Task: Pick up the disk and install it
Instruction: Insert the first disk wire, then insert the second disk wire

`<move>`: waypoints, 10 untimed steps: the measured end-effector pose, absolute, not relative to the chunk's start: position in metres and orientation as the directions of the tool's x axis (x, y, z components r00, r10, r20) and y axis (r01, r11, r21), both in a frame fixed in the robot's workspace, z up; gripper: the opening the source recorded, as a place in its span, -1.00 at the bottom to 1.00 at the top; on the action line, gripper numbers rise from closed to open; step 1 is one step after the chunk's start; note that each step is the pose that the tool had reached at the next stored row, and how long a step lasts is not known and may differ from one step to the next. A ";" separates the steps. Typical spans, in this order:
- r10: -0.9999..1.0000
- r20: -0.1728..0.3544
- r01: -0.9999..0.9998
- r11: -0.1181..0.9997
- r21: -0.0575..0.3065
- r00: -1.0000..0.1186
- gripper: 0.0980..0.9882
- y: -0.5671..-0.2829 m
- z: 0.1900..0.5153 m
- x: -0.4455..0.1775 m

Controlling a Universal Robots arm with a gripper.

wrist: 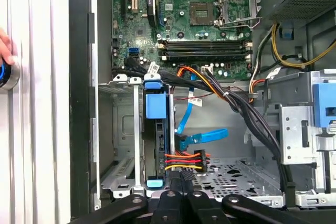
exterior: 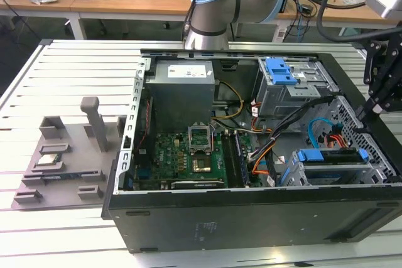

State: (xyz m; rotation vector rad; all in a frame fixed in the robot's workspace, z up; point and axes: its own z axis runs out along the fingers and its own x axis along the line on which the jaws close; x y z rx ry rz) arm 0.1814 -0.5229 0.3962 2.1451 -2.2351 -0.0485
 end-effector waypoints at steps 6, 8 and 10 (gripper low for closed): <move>-0.999 0.010 -0.998 0.041 0.053 -0.041 -0.98 -0.523 0.396 0.181; -0.999 0.010 -0.998 0.041 0.053 -0.041 -0.98 -0.523 0.396 0.181; -0.999 0.010 -0.998 0.041 0.053 -0.041 -0.98 -0.523 0.396 0.181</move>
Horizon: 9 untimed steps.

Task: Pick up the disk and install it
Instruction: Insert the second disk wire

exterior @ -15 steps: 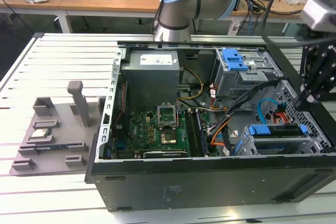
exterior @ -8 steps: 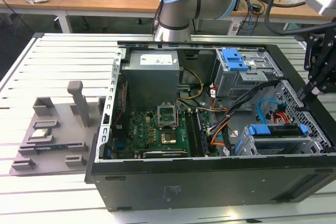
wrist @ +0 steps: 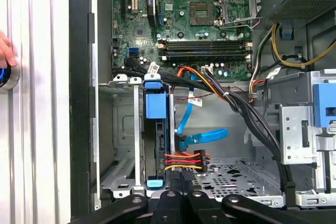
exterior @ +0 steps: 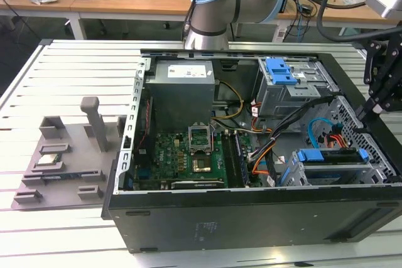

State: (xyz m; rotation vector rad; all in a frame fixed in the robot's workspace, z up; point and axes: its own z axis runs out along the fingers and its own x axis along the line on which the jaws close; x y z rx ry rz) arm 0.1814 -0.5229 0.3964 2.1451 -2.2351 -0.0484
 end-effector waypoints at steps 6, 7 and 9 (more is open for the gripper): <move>-0.999 0.010 -0.998 0.039 0.053 -0.039 -0.54 -0.523 0.395 0.178; -0.999 0.009 -0.998 0.036 0.053 -0.036 -0.54 -0.523 0.392 0.175; -0.999 0.009 -0.998 0.031 0.052 -0.030 -0.54 -0.522 0.387 0.167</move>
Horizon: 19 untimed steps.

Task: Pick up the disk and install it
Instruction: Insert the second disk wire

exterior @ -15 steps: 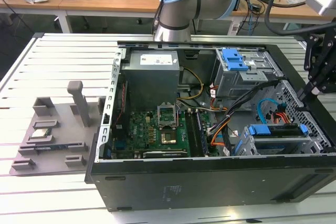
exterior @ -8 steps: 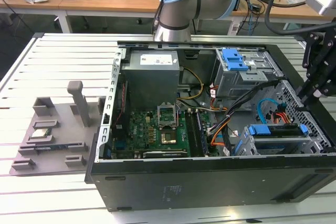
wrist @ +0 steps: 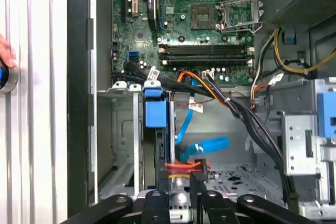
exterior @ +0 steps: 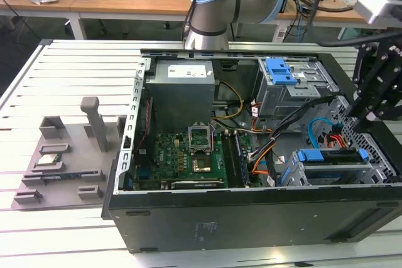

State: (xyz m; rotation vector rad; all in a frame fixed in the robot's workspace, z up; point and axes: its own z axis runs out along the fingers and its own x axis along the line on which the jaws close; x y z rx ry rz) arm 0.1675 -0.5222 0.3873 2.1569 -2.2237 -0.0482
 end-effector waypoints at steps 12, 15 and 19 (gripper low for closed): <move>-1.000 0.011 -0.998 0.019 0.052 -0.018 -0.59 -0.521 0.373 0.149; -1.000 0.012 -0.998 0.019 0.052 -0.018 -0.86 -0.521 0.373 0.149; -1.000 0.013 -0.998 0.019 0.052 -0.018 -0.86 -0.523 0.373 0.149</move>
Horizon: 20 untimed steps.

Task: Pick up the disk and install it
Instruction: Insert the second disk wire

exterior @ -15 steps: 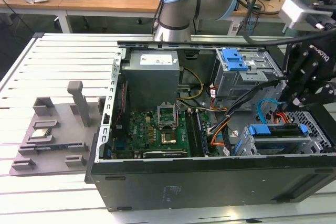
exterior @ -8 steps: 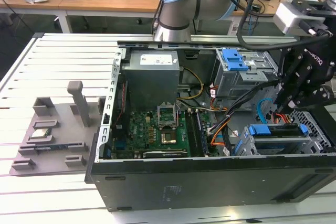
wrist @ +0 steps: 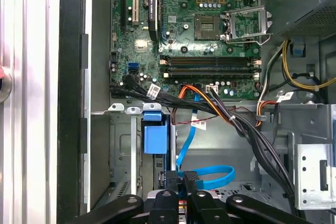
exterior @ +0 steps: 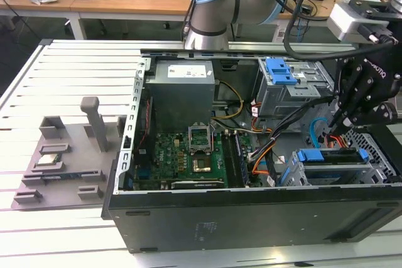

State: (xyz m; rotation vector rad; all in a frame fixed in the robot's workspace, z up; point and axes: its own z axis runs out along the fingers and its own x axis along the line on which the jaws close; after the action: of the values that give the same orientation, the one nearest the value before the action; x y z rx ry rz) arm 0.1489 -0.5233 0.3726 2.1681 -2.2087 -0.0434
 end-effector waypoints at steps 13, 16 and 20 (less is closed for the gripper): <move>-1.000 0.021 -0.999 0.001 0.053 0.001 -0.86 -0.531 0.352 0.152; -1.000 0.021 -0.999 0.000 0.053 0.001 -0.86 -0.531 0.349 0.153; -1.000 0.022 -0.999 -0.001 0.053 0.002 -0.86 -0.531 0.347 0.155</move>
State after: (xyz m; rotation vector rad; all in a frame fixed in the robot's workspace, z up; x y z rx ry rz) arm 0.1554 -0.5312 0.3465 2.1856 -2.1824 -0.0335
